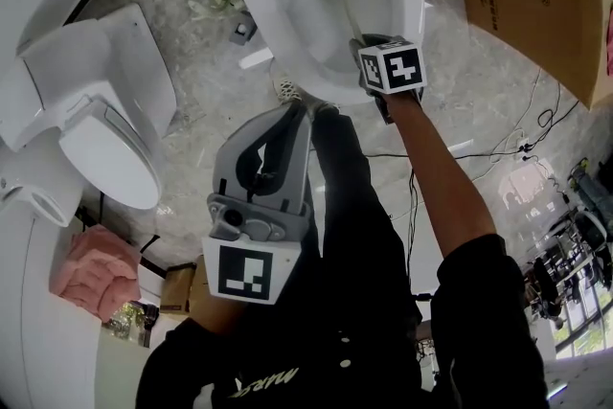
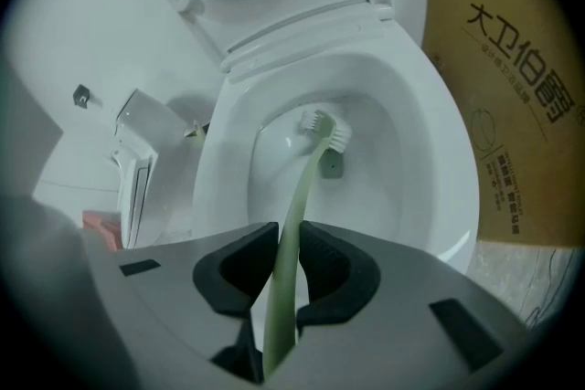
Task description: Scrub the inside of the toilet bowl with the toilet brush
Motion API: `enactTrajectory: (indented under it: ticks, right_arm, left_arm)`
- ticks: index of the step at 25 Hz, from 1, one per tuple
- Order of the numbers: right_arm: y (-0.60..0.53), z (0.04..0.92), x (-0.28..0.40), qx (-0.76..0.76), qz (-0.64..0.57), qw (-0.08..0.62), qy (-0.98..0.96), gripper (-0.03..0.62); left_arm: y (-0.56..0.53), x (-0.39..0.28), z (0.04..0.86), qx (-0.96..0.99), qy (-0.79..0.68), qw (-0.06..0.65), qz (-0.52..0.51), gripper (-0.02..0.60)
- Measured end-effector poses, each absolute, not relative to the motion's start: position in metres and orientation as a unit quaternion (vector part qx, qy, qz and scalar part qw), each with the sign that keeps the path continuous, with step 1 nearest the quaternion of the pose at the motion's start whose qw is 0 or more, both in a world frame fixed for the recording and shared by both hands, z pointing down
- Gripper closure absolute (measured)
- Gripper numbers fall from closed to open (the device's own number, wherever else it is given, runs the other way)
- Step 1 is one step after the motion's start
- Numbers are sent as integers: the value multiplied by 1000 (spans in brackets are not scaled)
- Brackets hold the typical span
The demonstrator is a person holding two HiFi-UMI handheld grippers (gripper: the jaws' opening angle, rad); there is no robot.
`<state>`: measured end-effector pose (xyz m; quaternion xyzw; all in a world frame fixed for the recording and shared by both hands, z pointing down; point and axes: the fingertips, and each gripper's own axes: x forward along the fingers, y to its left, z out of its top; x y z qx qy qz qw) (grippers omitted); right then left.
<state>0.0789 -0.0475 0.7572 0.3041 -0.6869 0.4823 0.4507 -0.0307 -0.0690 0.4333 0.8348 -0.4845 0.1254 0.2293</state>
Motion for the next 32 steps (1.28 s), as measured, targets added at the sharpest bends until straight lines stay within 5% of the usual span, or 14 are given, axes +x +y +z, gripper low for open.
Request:
enactTrajectory:
  ticks: [12,32]
  right_arm:
    - [-2,786,74,221,487,542,-648,507]
    - [-54,798,83,277,510,512,-633,507]
  left_arm:
    - [-72,-33,438,833,-486,234,126,549]
    - [-71,-39,441,828,-492,236,127,549]
